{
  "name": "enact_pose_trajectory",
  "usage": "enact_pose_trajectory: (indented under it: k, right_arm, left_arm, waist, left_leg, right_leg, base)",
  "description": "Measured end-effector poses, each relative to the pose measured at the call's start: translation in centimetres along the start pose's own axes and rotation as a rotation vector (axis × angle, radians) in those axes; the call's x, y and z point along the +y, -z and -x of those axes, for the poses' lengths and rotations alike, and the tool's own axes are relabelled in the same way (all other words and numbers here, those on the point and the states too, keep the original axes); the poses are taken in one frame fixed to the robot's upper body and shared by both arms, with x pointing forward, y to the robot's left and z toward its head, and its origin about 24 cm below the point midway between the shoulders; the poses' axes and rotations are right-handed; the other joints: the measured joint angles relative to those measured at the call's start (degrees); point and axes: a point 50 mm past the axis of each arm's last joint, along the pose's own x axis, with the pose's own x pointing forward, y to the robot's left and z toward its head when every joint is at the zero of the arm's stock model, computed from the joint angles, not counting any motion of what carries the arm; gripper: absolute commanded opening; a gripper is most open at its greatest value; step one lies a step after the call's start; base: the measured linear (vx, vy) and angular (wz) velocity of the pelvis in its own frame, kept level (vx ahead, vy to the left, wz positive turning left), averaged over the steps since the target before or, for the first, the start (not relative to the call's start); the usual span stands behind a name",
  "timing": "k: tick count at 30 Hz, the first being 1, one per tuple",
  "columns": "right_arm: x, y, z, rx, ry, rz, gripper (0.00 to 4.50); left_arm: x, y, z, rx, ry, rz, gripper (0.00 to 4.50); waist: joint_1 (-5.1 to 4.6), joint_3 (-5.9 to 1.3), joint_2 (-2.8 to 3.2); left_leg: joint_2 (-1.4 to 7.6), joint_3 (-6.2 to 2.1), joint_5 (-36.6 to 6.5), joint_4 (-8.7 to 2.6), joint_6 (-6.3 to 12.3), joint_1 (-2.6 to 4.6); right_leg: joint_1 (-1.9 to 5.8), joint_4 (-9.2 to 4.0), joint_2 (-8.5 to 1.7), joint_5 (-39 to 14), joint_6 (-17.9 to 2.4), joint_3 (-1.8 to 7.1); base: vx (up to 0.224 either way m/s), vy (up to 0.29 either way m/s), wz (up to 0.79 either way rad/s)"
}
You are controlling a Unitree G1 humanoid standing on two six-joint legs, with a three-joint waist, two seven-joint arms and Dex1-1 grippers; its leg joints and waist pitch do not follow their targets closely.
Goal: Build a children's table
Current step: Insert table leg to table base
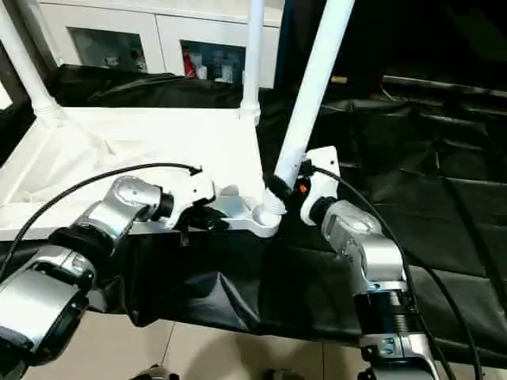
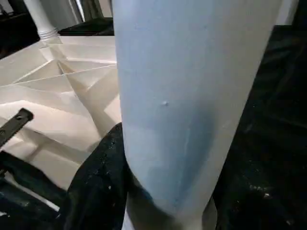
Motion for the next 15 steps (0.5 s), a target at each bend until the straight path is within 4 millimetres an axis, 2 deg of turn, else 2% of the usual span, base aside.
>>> enact_pose_trajectory:
  k: [8,15]
  right_arm:
    - [0.1,0.03,-0.04,0.002,-0.01,0.002,1.9]
    - [0.78,0.34,-0.24,0.065,-0.113,0.053,1.9]
  left_arm:
    - [0.01,-0.03,0.04,-0.005,0.001,-0.001,0.01]
    - [0.01,0.14,0.15,-0.019,-0.009,0.013,0.0]
  waist:
    - [-0.3,0.0,0.0]
    - [-0.49,0.0,0.0]
  left_leg:
    - [0.0,0.06,-0.01,-0.14,0.0,-0.01]
    - [-0.01,0.09,0.0,-0.14,0.0,0.01]
  right_leg:
    - [-0.12,-0.02,0.02,-0.01,0.01,0.03]
    - [-0.12,-0.01,0.02,-0.01,0.01,0.06]
  base:
    - [0.0,0.0,0.0]
    - [0.0,0.0,0.0]
